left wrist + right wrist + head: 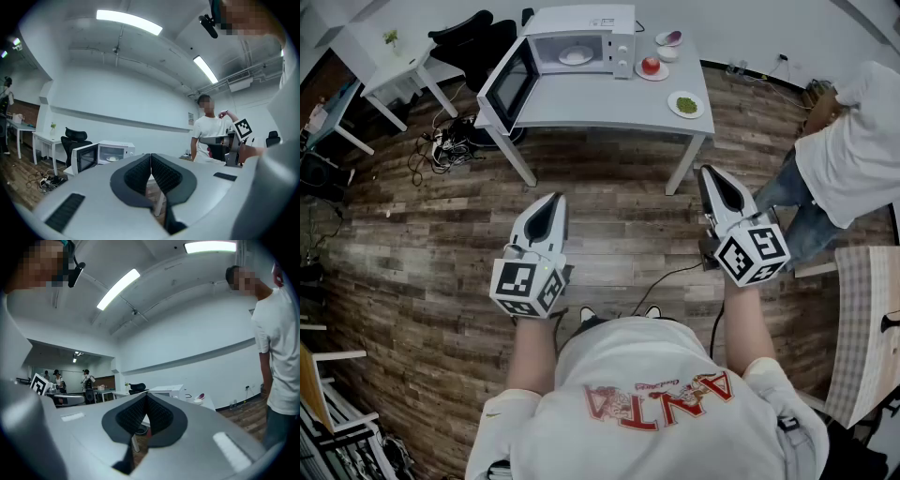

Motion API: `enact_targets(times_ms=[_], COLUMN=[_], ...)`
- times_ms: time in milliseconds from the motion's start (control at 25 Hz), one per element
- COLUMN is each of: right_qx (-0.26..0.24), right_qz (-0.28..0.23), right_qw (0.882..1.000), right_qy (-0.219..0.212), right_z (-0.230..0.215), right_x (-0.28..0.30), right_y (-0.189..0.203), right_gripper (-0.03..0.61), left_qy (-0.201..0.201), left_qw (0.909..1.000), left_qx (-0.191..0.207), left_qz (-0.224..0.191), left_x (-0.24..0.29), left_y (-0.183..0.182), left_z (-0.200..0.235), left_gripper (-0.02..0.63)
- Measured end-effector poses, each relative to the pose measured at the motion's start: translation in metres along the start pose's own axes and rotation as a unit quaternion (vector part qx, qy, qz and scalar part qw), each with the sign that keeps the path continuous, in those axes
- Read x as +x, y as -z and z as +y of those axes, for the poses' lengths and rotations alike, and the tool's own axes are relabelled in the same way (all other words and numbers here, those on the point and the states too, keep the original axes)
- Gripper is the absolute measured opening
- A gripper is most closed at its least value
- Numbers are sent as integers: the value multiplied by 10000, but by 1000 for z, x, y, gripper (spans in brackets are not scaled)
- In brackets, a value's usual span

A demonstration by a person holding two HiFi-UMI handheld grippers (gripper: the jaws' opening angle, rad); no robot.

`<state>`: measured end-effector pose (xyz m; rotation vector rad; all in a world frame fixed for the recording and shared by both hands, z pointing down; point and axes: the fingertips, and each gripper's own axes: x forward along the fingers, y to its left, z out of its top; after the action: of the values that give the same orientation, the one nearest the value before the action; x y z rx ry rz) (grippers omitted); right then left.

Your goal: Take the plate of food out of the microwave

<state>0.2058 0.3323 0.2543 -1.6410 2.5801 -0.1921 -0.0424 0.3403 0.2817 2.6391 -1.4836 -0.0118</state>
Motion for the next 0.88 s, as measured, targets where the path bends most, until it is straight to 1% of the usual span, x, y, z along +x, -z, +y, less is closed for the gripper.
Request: enact_targets(times_ms=[160,520,720,880], right_qx=[-41,-53,212,330], right_qz=[-25,-1,-132,-146], right_qw=[10000,10000,9995,9992], right_qy=[61,47,-177,-172], right_z=[1,4,11,16], right_x=[-2,-2,1,4], right_y=[3,3,5,7], right_gripper=[-2,-2,0,-2], left_qy=[29,4,-41,-48], left_qw=[10000,10000,10000,10000], left_qx=[-8,-12,-9,-20], left_qz=[-21,7,-2,-7], left_x=[0,-5,-6,-12], left_y=[3,3,4,3], left_z=[1,0,6,15], left_gripper=[11,11,11,11])
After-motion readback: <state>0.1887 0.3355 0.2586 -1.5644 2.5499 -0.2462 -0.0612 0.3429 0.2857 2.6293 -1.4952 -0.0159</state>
